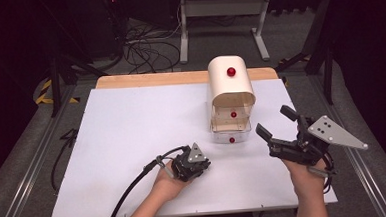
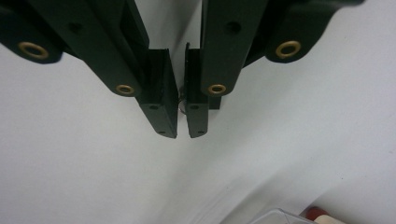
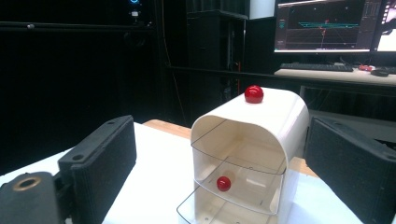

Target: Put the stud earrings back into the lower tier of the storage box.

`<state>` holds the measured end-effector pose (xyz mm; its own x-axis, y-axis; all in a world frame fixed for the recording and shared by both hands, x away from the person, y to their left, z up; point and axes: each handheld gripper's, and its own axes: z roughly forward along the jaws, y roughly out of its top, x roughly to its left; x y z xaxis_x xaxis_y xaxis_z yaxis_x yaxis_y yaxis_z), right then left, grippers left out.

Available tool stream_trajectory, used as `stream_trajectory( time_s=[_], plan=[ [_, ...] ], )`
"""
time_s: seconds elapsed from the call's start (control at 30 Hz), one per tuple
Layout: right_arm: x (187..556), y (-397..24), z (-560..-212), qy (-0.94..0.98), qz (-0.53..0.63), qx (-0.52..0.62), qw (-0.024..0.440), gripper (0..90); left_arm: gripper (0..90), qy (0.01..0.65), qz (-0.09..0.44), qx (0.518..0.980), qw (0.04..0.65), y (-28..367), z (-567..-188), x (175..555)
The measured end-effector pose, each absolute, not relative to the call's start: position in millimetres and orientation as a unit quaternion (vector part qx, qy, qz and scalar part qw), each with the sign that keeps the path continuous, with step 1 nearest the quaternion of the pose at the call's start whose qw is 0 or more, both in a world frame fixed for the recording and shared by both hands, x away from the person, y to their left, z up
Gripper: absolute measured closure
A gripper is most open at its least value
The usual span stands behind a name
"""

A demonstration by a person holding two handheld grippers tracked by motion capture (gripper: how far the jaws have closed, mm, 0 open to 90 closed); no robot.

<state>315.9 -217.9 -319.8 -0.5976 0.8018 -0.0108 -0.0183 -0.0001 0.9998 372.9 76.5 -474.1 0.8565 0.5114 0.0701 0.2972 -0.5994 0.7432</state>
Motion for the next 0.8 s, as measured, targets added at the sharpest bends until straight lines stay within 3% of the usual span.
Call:
stream_trajectory(
  time_s=[0.57,0.8],
  plan=[
    [316,-218,-320,0.629,0.636,0.310,0.321,9.6,85.6,0.258,0.100,0.871,0.407,86,-472,379],
    [317,-218,-320,0.631,0.635,0.311,0.320,9.6,85.7,0.244,0.110,0.864,0.426,87,-468,377]
  ],
)
